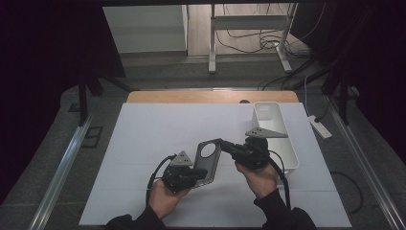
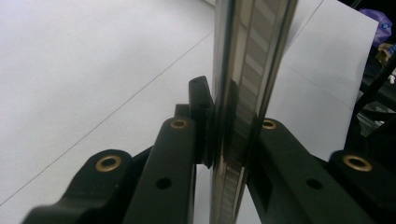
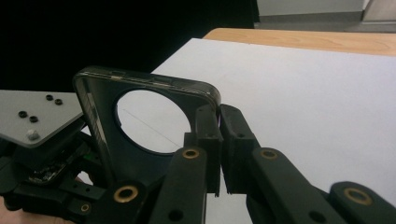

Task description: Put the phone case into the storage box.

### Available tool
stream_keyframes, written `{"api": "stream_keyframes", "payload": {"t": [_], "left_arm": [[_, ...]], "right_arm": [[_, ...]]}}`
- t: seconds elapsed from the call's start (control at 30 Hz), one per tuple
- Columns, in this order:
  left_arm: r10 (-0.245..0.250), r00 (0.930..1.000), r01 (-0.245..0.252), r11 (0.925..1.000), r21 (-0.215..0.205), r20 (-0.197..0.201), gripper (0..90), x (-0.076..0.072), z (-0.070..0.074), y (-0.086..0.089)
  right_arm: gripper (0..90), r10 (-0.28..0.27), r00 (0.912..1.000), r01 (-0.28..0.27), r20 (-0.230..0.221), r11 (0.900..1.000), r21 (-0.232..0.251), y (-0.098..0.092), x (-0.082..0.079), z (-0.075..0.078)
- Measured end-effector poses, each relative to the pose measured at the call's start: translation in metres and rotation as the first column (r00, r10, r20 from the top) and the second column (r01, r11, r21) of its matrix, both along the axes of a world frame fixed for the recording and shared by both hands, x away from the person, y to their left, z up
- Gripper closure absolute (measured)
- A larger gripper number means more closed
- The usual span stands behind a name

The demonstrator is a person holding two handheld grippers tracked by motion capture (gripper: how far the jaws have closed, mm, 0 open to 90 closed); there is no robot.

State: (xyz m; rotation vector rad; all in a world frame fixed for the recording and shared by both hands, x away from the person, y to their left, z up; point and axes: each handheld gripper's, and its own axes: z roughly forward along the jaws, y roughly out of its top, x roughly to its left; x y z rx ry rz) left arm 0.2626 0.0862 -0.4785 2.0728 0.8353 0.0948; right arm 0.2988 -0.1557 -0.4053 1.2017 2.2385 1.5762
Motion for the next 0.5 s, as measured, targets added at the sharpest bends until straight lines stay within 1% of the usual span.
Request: {"api": "stream_keyframes", "payload": {"t": [0.17,0.27,0.37,0.43,0.47,0.5], "left_arm": [[-0.008,1.0000,0.008,0.9999,-0.012,-0.001,83.2,0.0008,-0.0008,0.0001],[-0.011,0.9999,0.011,0.9999,-0.009,-0.002,73.3,0.0013,-0.0015,-0.0016],[-0.013,0.9999,0.013,0.9999,-0.002,0.001,61.0,0.0015,-0.0021,-0.0034],[-0.022,0.9998,0.022,0.9998,-0.001,-0.003,55.0,0.0016,-0.0025,-0.0045],[-0.023,0.9997,0.023,0.9997,0.007,0.004,50.9,0.0015,-0.0027,-0.0050],[-0.028,0.9996,0.028,0.9996,0.003,0.001,47.3,0.0013,-0.0032,-0.0061]], "right_arm": [[88.4,-0.034,0.9993,0.034,-0.014,0.999,-0.003,0.0015,-0.0006,-0.0003],[88.8,-0.046,0.9988,0.046,-0.015,0.999,-0.001,0.0026,-0.0015,-0.0002],[88.9,-0.060,0.9981,0.060,-0.011,0.998,-0.001,0.0037,-0.0028,0.0009],[89.0,-0.065,0.9978,0.065,-0.006,0.998,0.001,0.0039,-0.0030,0.0012],[89.0,-0.069,0.9976,0.069,-0.006,0.998,0.001,0.0038,-0.0032,0.0014],[89.0,-0.072,0.9974,0.072,-0.006,0.997,0.003,0.0036,-0.0033,0.0015]]}}
